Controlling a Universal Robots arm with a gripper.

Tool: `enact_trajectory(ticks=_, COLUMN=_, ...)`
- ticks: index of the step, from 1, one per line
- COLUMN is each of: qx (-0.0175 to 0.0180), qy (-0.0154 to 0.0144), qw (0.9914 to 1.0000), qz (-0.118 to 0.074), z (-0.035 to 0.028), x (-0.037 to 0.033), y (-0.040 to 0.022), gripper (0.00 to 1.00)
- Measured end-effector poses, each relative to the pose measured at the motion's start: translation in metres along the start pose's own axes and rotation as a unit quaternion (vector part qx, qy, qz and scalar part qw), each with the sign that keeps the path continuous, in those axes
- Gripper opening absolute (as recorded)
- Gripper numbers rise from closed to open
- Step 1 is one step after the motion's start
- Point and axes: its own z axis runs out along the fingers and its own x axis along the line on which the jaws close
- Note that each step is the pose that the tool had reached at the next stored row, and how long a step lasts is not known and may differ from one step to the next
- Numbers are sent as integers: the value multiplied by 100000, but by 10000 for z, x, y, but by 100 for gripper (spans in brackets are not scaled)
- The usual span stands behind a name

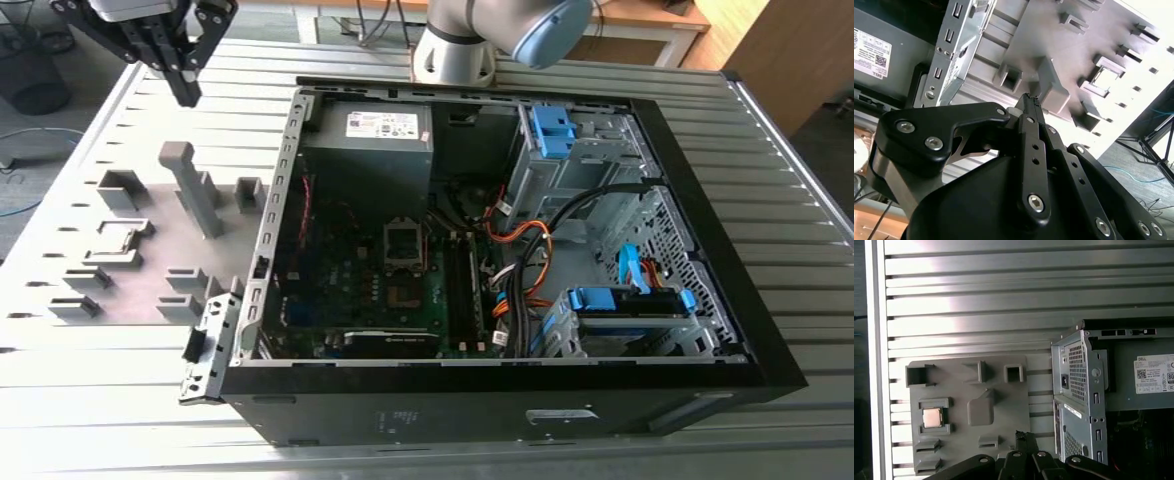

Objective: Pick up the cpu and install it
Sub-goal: 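Reach for the cpu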

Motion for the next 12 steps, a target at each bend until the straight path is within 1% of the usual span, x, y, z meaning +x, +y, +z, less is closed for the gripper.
enact_trajectory(ticks=7, qx=10, qy=-3, qw=100000, qz=1, z=10, x=216, y=-17, gripper=11)
enact_trajectory(ticks=12, qx=33, qy=4, qw=100000, qz=9, z=20, x=393, y=-30, gripper=11)
